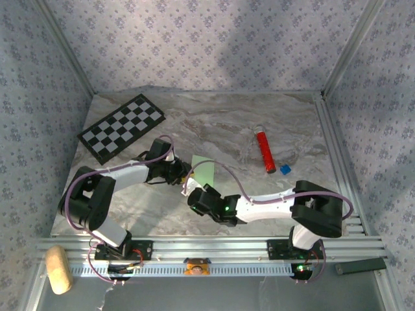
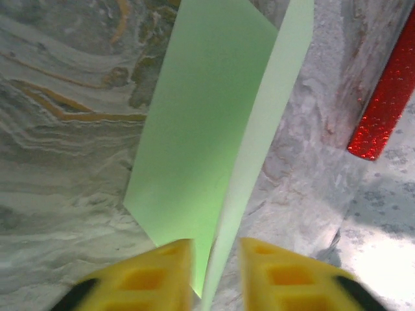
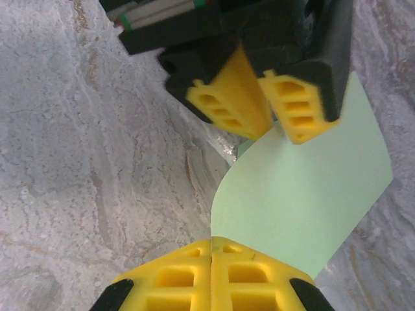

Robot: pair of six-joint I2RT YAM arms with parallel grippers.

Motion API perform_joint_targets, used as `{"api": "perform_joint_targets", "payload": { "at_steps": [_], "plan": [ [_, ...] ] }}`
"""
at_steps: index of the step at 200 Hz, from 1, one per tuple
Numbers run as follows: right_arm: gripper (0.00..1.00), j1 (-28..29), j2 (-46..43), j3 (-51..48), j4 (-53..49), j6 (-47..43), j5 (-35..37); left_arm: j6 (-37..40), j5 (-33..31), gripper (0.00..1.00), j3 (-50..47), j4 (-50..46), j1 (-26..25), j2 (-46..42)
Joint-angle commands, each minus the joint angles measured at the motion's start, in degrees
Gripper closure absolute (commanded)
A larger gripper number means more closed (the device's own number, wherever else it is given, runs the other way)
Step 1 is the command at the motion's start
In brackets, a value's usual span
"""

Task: Fold a paper plane with a square sheet of paper (pick it up from the middle)
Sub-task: Third fold the triangle at the center of the table.

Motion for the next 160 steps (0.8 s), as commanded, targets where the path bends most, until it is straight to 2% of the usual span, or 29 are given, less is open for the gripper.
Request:
{"api": "perform_joint_targets", "payload": {
  "at_steps": [1, 12, 31, 52, 73, 115, 139, 160],
  "plan": [
    [0.98, -1.75, -2.77, -2.14, 1.78, 3.8, -6.5, 3.56, -3.79, 0.58, 3.87, -7.94, 0.32, -3.4],
    [0.98, -3.31, -3.31, -2.49, 1.78, 5.81, -10.07, 4.83, -5.17, 0.56, 4.94, -10.14, 0.56, -4.4],
    [0.98, -6.44, -3.94, -3.06, 2.15, 8.88, -17.86, 6.4, -6.83, 0.45, 6.61, -13.14, 1.08, -5.82],
    [0.98, -10.54, -4.13, -3.53, 3.24, 12.05, -28.5, 8.33, -7.13, 0.45, 8.31, -14.52, 1.47, -6.32],
    [0.98, -14.37, -3.93, -4.01, 5.28, 16.15, -37.37, 10.25, -5.31, 0.5, 10.59, -14.52, 1.59, -4.79],
    [0.98, -20.07, -2.77, -5.23, 9.9, 22.34, -48.44, 12.91, -0.63, 0.65, 15.9, -13.4, 1.57, 2.18],
    [0.98, -22.04, -1.62, -6.31, 13.36, 24.74, -51.97, 13.84, 2.95, 0.72, 18.94, -11.9, 1.23, 7.61],
    [0.98, -22.97, -0.81, -7.14, 15.55, 25.94, -53.67, 15.64, 3.52, 0.74, 22.28, -12.99, 0.67, 12.67]
  ]
}}
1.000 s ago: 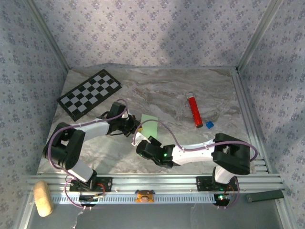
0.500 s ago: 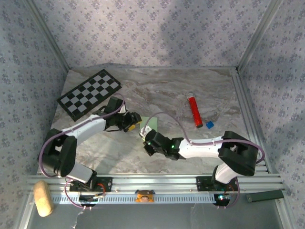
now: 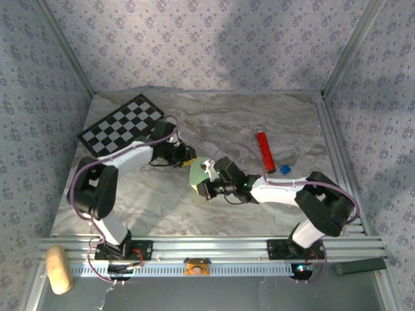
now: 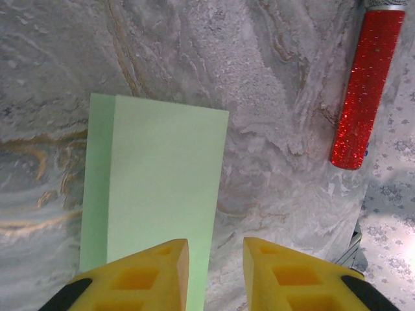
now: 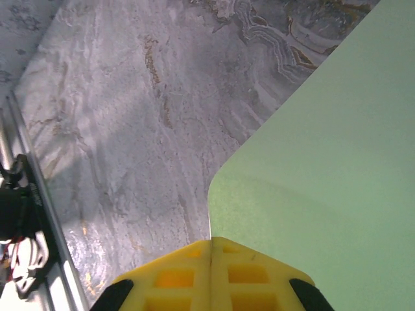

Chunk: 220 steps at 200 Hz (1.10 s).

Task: Fold a paper plane with a square sheet of paper (pick it up from the middle)
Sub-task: Third fold the triangle at the center of the table.

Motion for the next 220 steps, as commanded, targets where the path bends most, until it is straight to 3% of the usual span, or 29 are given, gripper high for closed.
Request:
{"api": "perform_joint_targets", "payload": {
  "at_steps": [1, 45, 63, 85, 139, 220],
  "plan": [
    [0.98, -0.99, 1.35, -1.27, 4.35, 3.7, -5.99, 3.16, 3.56, 0.75, 3.95, -0.56, -0.7, 4.6],
    [0.98, -1.32, 2.88, -1.15, 4.83, 3.57, -8.46, 6.04, 2.47, 0.81, 7.8, -3.27, -2.14, 12.19],
    [0.98, -1.52, 3.59, -1.02, 4.65, 4.05, -8.66, 6.32, -1.58, 0.84, 6.29, -3.36, -2.8, 13.15],
    [0.98, -2.46, 4.65, -0.92, 4.82, 5.04, -9.69, 5.24, -1.33, 0.87, 3.27, -0.71, -3.16, 14.11],
    [0.98, -5.2, 6.39, -0.5, 2.6, 4.57, -10.66, 6.26, -2.51, 0.87, 2.18, -1.05, -3.67, 15.57],
    [0.98, -7.29, 8.11, 2.55, -5.1, 0.79, -6.19, 6.47, -3.04, 0.88, 2.53, -1.96, -3.82, 15.58]
  ]
}}
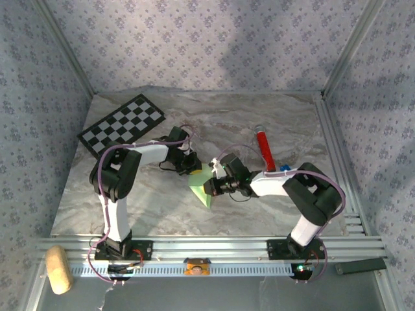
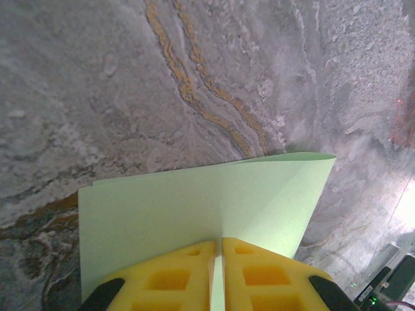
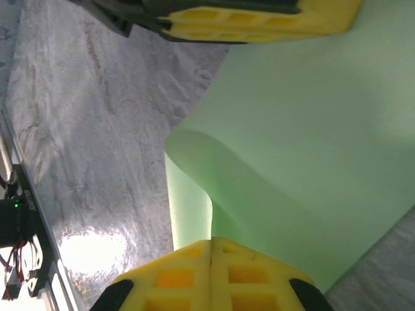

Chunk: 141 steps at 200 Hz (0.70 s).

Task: Fold a paper plane with a square sheet of paper (pick it up from the middle)
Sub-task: Third fold the triangle at the center of the table.

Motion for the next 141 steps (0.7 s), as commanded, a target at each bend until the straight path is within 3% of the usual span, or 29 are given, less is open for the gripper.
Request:
{"api": "perform_joint_targets", "payload": {
  "at_steps": [1, 141],
  "plan": [
    [0.97, -0.2, 1.43, 2.44, -4.07, -2.43, 1.91, 1.11, -2.71, 0.88, -0.46, -2.39, -0.62, 2.22],
    [0.97, 0.35, 1.27, 3.31, -7.63, -3.22, 7.3, 0.66, -2.54, 0.88, -0.46, -2.47, -0.67, 1.89]
  ]
}}
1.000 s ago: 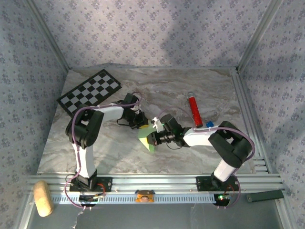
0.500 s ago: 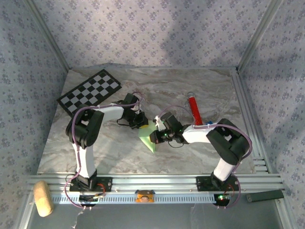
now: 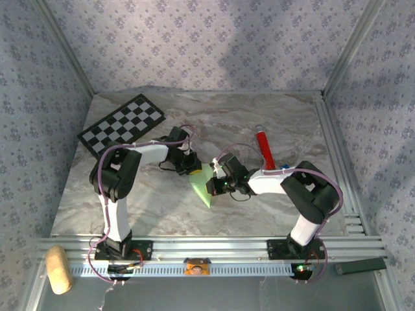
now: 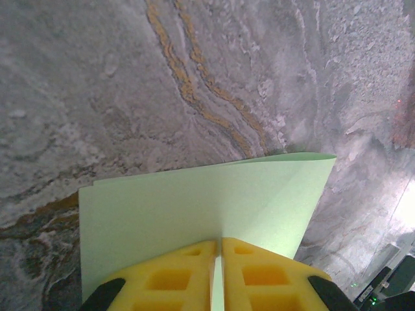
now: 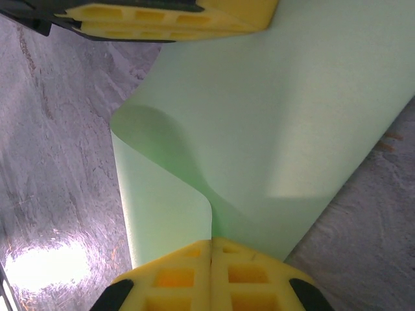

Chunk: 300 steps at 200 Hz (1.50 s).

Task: Fold a paper plane with a square sheet of paper (pick it up from the middle)
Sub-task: Third fold the triangle at the center of the table.

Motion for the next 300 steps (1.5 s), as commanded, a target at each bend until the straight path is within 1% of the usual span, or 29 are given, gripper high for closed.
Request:
{"api": "perform_joint_targets", "payload": {
  "at_steps": [1, 110, 300],
  "plan": [
    [0.97, 0.3, 0.19, 1.49, -2.08, -1.33, 1.34, 0.72, -2.52, 0.88, -0.42, -2.46, -0.68, 1.89],
    [0.97, 1.44, 0.73, 1.91, -3.61, -1.32, 3.28, 0.59, -2.47, 0.88, -0.38, -2.4, -0.67, 1.89],
    [0.97, 1.61, 1.2, 1.23, -5.1, -1.62, 6.11, 0.26, -2.44, 0.88, -1.15, -1.92, -0.82, 1.62]
  ]
}}
